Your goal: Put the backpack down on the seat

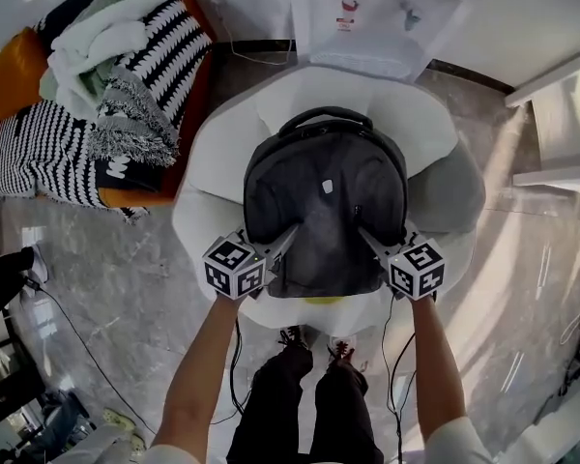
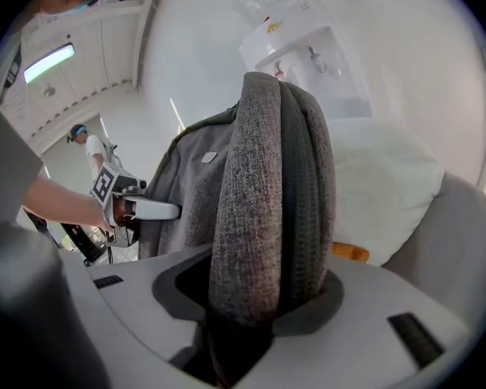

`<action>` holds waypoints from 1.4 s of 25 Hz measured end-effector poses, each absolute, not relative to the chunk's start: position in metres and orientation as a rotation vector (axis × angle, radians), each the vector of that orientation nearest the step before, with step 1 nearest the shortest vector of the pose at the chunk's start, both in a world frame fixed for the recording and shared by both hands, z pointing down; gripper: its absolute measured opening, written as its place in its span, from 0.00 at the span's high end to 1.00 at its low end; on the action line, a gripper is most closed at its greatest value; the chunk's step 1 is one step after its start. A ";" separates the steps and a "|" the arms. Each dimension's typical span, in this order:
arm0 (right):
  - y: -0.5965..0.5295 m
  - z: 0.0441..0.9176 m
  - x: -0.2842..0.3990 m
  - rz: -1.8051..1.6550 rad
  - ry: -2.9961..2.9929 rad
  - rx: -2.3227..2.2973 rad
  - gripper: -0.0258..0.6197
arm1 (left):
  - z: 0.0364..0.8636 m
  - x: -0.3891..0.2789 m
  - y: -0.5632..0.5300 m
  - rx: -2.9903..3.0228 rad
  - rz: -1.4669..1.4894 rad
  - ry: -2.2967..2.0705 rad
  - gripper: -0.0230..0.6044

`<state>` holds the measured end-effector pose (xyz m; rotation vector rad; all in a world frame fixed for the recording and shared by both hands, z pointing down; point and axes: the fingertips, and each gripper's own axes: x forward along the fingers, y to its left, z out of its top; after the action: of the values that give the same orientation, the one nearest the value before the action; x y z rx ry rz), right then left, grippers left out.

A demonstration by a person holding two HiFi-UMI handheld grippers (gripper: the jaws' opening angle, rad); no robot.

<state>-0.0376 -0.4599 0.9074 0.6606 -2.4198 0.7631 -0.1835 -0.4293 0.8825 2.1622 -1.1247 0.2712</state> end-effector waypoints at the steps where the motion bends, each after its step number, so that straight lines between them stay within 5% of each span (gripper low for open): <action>1: -0.461 0.910 -0.037 0.759 -2.420 0.660 0.73 | 0.886 -0.184 -0.430 2.163 0.267 -1.127 0.75; 21: -0.474 0.972 -0.034 0.773 -2.383 0.696 0.71 | 0.954 -0.191 -0.444 2.129 0.261 -1.111 0.68; 35: -0.484 0.982 -0.024 0.752 -2.302 0.759 0.58 | 0.971 -0.210 -0.449 2.058 0.373 -1.192 0.45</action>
<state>-0.0243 -0.4835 0.9824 0.7590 -2.3016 0.7524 -0.2103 -0.4490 0.9707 2.0579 -1.1916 0.3729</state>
